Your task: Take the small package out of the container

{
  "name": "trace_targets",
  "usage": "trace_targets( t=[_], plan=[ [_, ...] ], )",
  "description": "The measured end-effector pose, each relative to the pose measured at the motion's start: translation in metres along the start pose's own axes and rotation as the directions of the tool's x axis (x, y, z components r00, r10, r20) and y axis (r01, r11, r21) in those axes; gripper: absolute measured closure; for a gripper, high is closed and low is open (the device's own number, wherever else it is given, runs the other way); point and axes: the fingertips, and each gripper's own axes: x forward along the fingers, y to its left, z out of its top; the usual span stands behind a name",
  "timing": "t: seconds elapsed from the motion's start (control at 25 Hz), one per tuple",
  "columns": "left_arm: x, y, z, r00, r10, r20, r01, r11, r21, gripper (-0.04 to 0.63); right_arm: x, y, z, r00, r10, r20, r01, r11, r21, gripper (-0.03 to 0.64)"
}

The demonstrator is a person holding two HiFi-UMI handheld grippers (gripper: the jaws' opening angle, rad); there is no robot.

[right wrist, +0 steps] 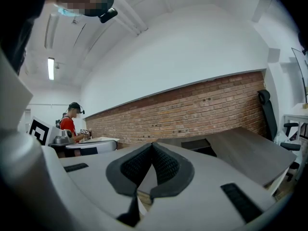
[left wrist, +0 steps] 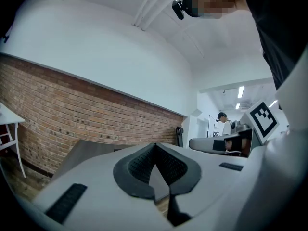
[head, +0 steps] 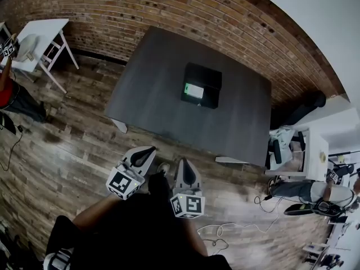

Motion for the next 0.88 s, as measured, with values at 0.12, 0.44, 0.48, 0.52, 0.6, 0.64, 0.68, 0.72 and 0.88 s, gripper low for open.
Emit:
trace_targets(
  t=[0.12,0.44,0.48,0.52,0.6,0.64,0.68,0.72,0.88],
  plan=[
    [0.035,0.001,0.000,1.000,0.006,0.000,-0.006,1.000,0.001,0.561,0.020,-0.027,0.006,1.000,0.018,0.001,-0.018,1.000,-0.004,0.594],
    [0.118,0.006,0.009,0.998,0.061,-0.013,-0.060,0.998,0.006,0.563,0.070,-0.094,0.024,0.997,0.081,-0.016,-0.081,0.996,-0.025,0.594],
    [0.126,0.007,0.009,0.998,0.067,-0.017,-0.067,0.998,0.008,0.561,0.076,-0.102,0.025,0.996,0.087,-0.021,-0.087,0.996,-0.025,0.593],
    [0.134,0.007,0.009,0.997,0.072,-0.020,-0.072,0.997,0.011,0.561,0.081,-0.109,0.025,0.995,0.093,-0.027,-0.094,0.995,-0.023,0.594],
    [0.148,0.007,0.008,0.996,0.086,-0.027,-0.085,0.996,0.014,0.561,0.090,-0.122,0.024,0.993,0.110,-0.036,-0.110,0.994,-0.019,0.594],
    [0.155,0.006,0.006,0.995,0.093,-0.029,-0.093,0.996,0.014,0.561,0.094,-0.129,0.023,0.992,0.117,-0.042,-0.118,0.993,-0.020,0.594],
    [0.162,0.006,0.004,0.994,0.101,-0.029,-0.101,0.995,0.012,0.561,0.098,-0.136,0.023,0.991,0.124,-0.049,-0.125,0.992,-0.022,0.594],
    [0.168,0.006,0.004,0.994,0.109,-0.031,-0.109,0.994,0.009,0.561,0.102,-0.142,0.022,0.990,0.130,-0.054,-0.132,0.991,-0.025,0.594],
    [0.187,0.007,0.007,0.989,0.146,-0.036,-0.145,0.989,0.012,0.561,0.117,-0.160,0.022,0.984,0.163,-0.070,-0.165,0.986,-0.023,0.594]
  ],
)
